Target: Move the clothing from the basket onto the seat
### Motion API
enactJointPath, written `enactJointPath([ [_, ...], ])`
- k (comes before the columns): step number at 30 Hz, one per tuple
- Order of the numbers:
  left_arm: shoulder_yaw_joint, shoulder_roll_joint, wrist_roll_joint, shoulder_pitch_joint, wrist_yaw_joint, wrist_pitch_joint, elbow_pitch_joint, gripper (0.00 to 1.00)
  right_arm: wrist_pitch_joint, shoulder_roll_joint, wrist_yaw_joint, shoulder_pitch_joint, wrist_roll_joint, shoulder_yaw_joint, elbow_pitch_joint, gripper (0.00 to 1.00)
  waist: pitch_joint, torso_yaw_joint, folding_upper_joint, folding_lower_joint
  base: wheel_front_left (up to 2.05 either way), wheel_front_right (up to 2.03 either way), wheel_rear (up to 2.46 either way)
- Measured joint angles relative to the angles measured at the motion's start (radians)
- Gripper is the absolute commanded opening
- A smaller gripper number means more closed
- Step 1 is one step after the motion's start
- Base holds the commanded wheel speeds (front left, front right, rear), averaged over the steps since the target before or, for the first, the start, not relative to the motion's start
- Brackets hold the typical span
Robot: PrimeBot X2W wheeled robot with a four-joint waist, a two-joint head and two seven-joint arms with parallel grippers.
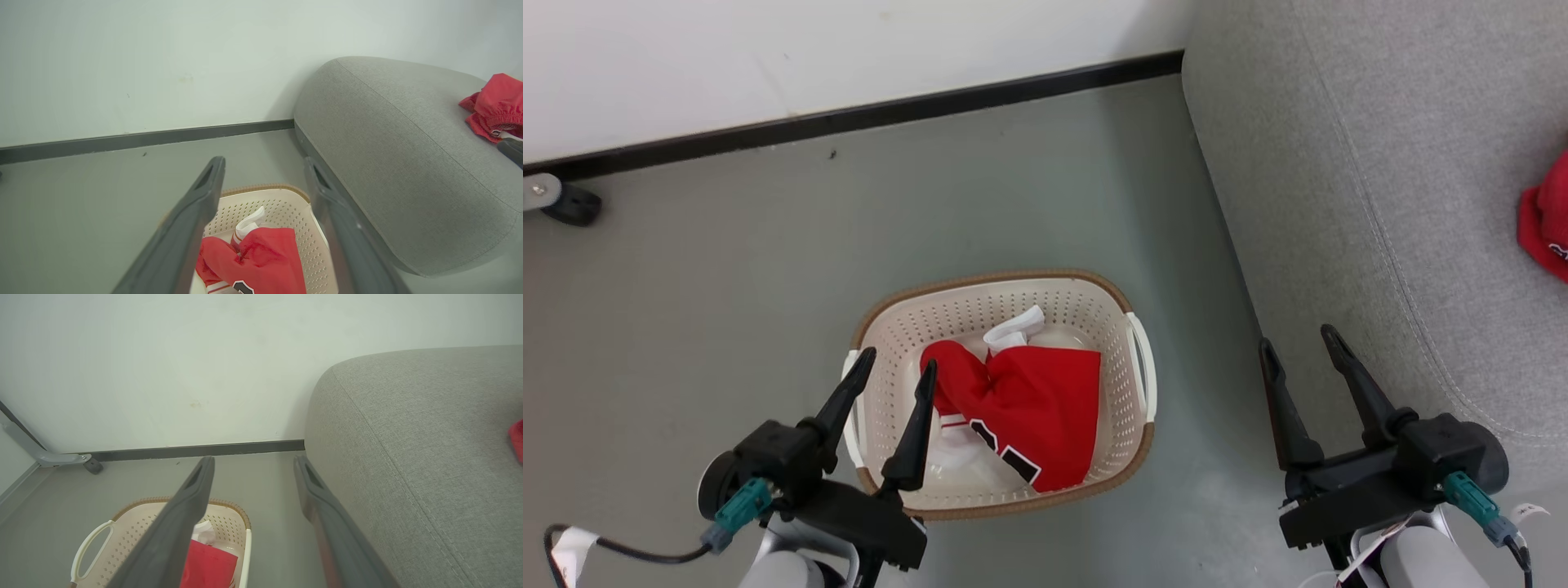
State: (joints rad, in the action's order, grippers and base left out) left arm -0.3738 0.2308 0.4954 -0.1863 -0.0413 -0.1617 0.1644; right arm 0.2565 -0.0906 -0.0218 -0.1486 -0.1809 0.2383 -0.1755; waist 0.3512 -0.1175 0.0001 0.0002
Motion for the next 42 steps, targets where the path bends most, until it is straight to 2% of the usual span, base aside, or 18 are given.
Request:
enactJointPath([
  [12, -0.04, 0.021, -0.059, -0.122, -0.002, 0.128, 0.073, 1.0, 0.0, 0.025, 0.0, -0.048, -0.001, 0.036, -0.01, 1.0, 0.159, -0.076, 0.0, 0.0001, 0.0, 0.0, 0.0],
  [22, -0.047, 0.038, -0.089, -0.237, 0.048, 0.274, 0.157, 1.0, 0.0, 0.039, 0.0, -0.087, -0.012, 0.083, -0.021, 1.0, 0.317, -0.146, 0.0001, 0.0, 0.0, 0.0, 0.0],
  [29, -0.04, 0.052, -0.096, -0.264, 0.077, 0.325, 0.206, 1.0, 0.0, 0.041, 0.0, -0.115, -0.029, 0.111, -0.038, 1.0, 0.386, -0.195, 0.0001, 0.0, 0.0, 0.0, 0.0],
  [42, -0.004, 0.1, -0.1, -0.271, 0.095, 0.363, 0.239, 1.0, 0.0, 0.043, 0.057, -0.125, -0.141, 0.227, -0.023, 1.0, 0.459, -0.268, 0.0, -0.0002, 0.0, 0.0, 0.0],
])
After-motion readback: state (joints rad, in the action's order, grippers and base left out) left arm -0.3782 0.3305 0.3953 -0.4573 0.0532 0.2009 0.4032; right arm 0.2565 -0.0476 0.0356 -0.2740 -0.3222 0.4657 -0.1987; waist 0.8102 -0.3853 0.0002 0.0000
